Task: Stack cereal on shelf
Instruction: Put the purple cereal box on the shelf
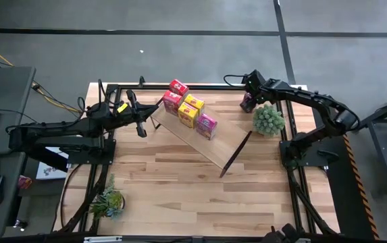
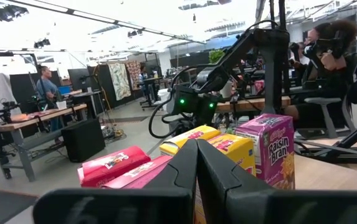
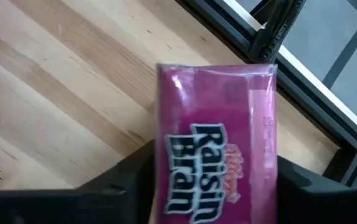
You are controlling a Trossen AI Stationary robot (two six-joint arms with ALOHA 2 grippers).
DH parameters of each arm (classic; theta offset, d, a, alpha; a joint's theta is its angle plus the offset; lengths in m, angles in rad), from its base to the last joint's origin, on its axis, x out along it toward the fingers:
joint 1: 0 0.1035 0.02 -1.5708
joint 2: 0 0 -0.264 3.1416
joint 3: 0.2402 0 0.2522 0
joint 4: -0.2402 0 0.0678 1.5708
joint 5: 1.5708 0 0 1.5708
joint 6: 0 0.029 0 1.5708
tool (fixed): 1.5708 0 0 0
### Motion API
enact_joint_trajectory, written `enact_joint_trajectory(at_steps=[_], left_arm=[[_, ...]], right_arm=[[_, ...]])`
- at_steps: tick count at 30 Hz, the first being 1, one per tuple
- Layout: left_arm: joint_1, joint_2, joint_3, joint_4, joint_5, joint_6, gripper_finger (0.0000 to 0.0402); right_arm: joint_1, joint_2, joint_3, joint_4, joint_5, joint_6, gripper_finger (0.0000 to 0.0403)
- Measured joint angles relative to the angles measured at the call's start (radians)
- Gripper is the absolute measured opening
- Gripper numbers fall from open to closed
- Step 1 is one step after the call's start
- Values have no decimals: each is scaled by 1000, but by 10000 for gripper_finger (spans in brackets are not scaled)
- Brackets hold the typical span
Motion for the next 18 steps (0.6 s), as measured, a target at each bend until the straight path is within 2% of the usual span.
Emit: enact_joint_trajectory(at_steps=[4,7,14,16,18], left_arm=[[0,0,0,0,0,0,0],[0,0,0,0,0,0,0],[0,0,0,0,0,0,0],[0,0,0,0,0,0,0],[0,0,0,0,0,0,0]], right_arm=[[0,-19,0,0,-17,0,149],[0,-67,9,-15,-66,3,123],[63,-221,190,-151,-246,112,133],[126,-256,257,-175,-255,153,137],[203,-273,329,-224,-222,194,138]])
